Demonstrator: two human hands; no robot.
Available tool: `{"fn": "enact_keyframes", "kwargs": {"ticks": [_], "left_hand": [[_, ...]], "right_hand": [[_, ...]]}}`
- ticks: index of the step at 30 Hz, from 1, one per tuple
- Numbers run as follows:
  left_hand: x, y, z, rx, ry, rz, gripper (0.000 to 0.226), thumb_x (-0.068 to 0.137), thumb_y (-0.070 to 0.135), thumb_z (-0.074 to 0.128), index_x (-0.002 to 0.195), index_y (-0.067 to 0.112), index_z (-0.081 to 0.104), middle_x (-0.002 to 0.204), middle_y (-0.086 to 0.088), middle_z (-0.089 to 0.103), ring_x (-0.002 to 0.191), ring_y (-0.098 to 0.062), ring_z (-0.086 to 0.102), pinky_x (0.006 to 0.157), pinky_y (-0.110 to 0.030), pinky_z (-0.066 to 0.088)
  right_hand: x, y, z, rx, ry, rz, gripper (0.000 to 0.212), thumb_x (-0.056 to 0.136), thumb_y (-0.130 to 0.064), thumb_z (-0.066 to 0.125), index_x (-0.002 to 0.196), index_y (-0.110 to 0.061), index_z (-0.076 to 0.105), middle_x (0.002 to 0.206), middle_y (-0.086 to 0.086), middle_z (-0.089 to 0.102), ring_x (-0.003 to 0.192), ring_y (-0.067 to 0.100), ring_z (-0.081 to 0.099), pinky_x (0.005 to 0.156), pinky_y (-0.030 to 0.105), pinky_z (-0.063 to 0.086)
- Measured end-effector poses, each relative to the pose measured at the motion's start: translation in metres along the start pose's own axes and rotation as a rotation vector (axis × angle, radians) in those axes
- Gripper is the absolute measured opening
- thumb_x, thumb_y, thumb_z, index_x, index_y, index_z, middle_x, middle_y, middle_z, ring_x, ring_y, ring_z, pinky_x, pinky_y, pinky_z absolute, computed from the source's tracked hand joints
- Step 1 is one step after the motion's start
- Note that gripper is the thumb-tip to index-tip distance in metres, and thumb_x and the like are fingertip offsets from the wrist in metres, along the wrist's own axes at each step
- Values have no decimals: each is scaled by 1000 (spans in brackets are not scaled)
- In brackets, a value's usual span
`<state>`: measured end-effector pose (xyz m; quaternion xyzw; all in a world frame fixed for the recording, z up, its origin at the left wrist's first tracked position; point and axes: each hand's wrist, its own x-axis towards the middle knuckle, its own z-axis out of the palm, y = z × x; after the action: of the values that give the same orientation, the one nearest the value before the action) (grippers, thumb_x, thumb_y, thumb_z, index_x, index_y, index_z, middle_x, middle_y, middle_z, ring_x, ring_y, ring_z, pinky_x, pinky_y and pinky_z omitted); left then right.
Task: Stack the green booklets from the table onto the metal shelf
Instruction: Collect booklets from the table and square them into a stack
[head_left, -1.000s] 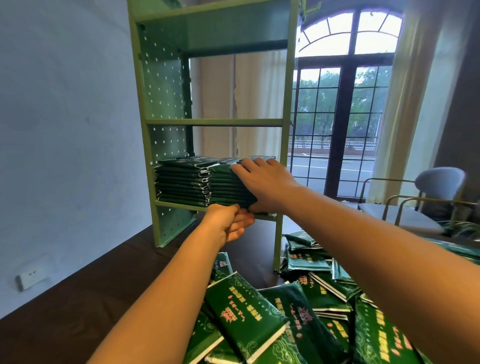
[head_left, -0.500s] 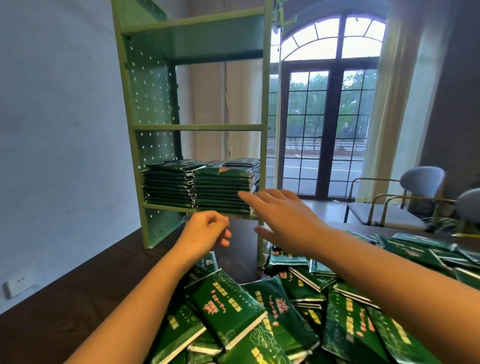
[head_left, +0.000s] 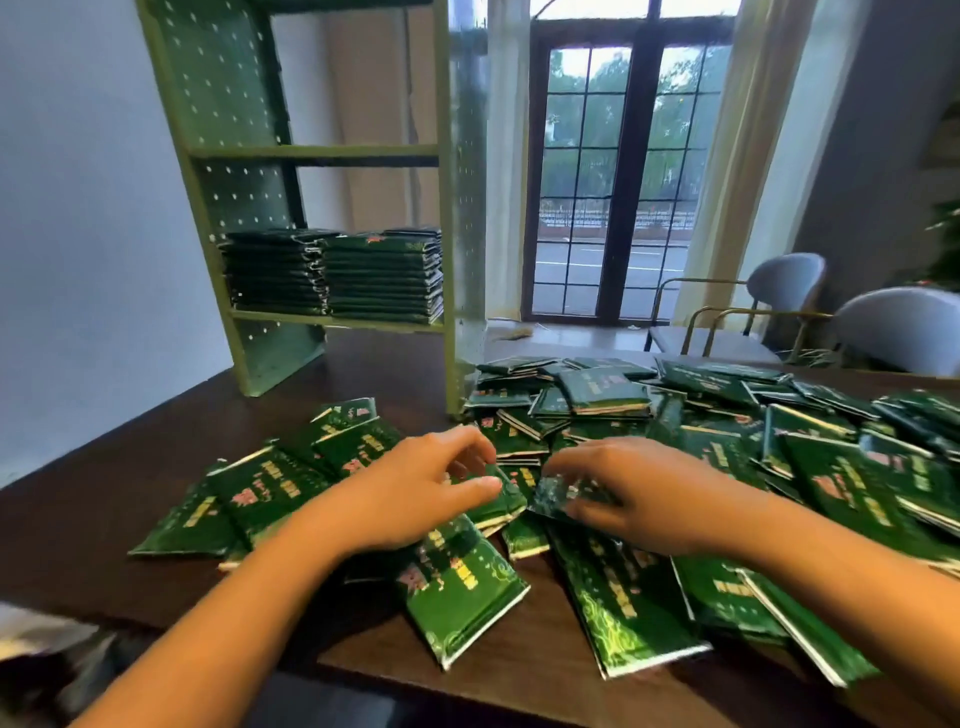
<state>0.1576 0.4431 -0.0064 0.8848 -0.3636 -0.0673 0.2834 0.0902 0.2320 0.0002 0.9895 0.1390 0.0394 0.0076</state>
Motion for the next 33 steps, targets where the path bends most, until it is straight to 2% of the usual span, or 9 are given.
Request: {"fn": "enact_keyframes", "kwargs": {"ticks": [2,4,6,8,10,12,21,27,33], "left_hand": [[-11,0,15,21,45,-33,36,92,42,56,125,28,52,127,11,54,118,-5,49,102,-29,39],[-19,-2,30,157,137,-79,50,89,52,54,133,31,44,139,10,44,131,-10,38,110,-34,31],[-26,-3,42,341,219,-173,61,88,58,52,140,32,34,150,8,30,141,-14,23,115,-35,22],[-33,-6,53,429,209,-278,73,86,64,47,147,32,22,159,4,11,147,-17,6,117,-39,14],[-40,-8,63,446,140,-333,80,85,70,41,150,33,11,161,5,-5,148,-20,-7,119,-44,7],[-43,-9,71,426,110,-344,81,86,71,34,151,33,5,161,6,-11,148,-20,-14,120,-46,4],[-29,-4,90,359,126,-222,77,90,67,30,152,35,-4,159,10,-16,145,-14,-23,118,-44,-4],[-8,-3,90,336,113,-156,79,91,64,33,153,31,-1,161,8,-12,146,-15,-20,120,-41,-1],[8,-8,88,304,126,-91,77,91,62,33,153,30,0,160,8,-12,146,-14,-20,120,-42,3]], "right_hand": [[-14,2,12,28,-15,10,44,93,-40,51,136,-33,43,133,-11,51,119,10,49,101,32,43],[-24,5,22,49,-5,20,48,92,-43,52,138,-34,40,140,-9,43,126,13,42,105,34,38],[-31,6,30,44,27,38,58,91,-47,52,144,-33,31,151,-7,29,134,16,32,111,34,31],[-36,7,38,21,46,76,68,91,-52,50,149,-30,21,156,-5,19,138,18,25,113,32,25],[-40,7,46,-4,81,98,73,90,-55,48,150,-28,16,155,-6,24,134,19,27,111,32,26],[-41,6,52,8,124,118,73,89,-57,47,149,-28,17,152,-9,30,129,19,31,108,32,29],[-35,12,54,-68,179,108,59,93,-55,43,145,-33,29,140,-8,42,123,18,40,99,32,38],[-38,20,52,-83,198,74,46,97,-45,42,141,-34,38,135,-10,48,117,17,50,91,32,46],[-41,32,54,-60,225,36,40,100,-32,43,139,-28,45,133,-8,55,114,22,56,88,39,50]]}}
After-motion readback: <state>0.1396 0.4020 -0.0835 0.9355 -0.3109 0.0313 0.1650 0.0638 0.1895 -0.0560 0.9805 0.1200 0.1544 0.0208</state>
